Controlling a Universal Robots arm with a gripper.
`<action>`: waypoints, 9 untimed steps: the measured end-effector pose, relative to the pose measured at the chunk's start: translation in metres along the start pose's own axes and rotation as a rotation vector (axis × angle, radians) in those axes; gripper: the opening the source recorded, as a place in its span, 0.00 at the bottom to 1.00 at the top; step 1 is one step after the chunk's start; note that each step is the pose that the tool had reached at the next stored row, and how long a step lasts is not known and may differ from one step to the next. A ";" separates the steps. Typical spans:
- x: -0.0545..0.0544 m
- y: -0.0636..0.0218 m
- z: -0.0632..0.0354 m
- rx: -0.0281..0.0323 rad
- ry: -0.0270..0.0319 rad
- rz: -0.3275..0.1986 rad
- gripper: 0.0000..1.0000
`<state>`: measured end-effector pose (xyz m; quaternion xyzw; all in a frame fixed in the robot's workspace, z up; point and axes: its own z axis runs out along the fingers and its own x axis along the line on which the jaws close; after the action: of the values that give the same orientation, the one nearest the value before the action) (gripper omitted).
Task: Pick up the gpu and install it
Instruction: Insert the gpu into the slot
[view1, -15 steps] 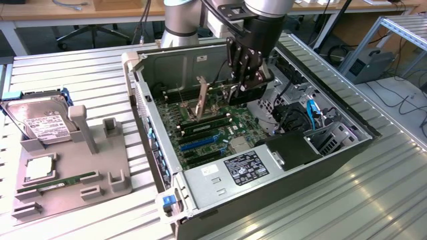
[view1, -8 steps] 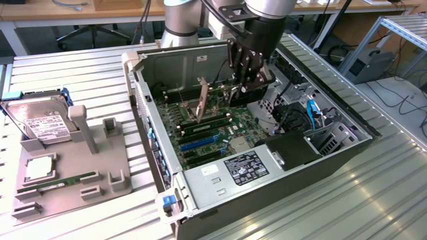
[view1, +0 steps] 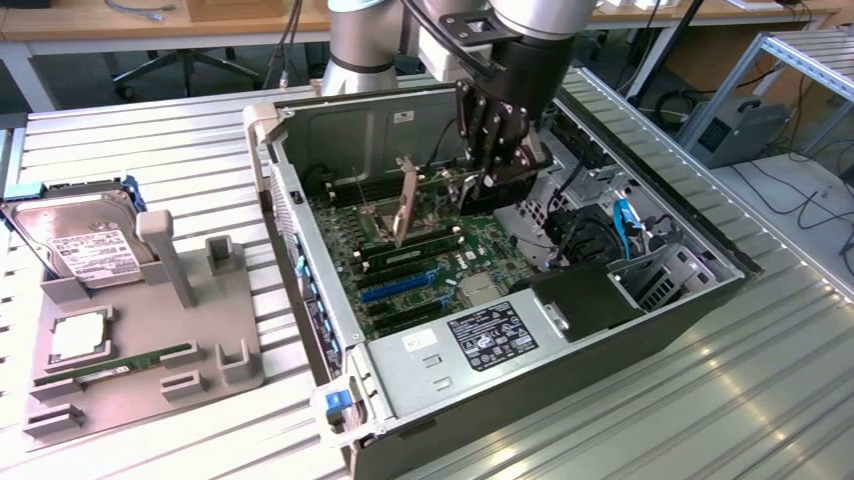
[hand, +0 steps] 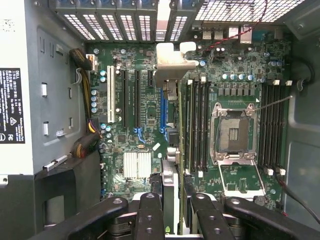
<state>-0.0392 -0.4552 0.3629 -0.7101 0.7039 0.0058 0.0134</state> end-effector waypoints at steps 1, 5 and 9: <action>0.000 0.0000 0.0000 0.0000 0.0000 0.000 0.27; 0.002 0.0000 0.0000 0.0000 0.0002 0.000 0.27; 0.004 0.0000 0.0001 0.0000 0.0005 0.000 0.27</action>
<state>-0.0392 -0.4589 0.3627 -0.7102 0.7039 0.0056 0.0132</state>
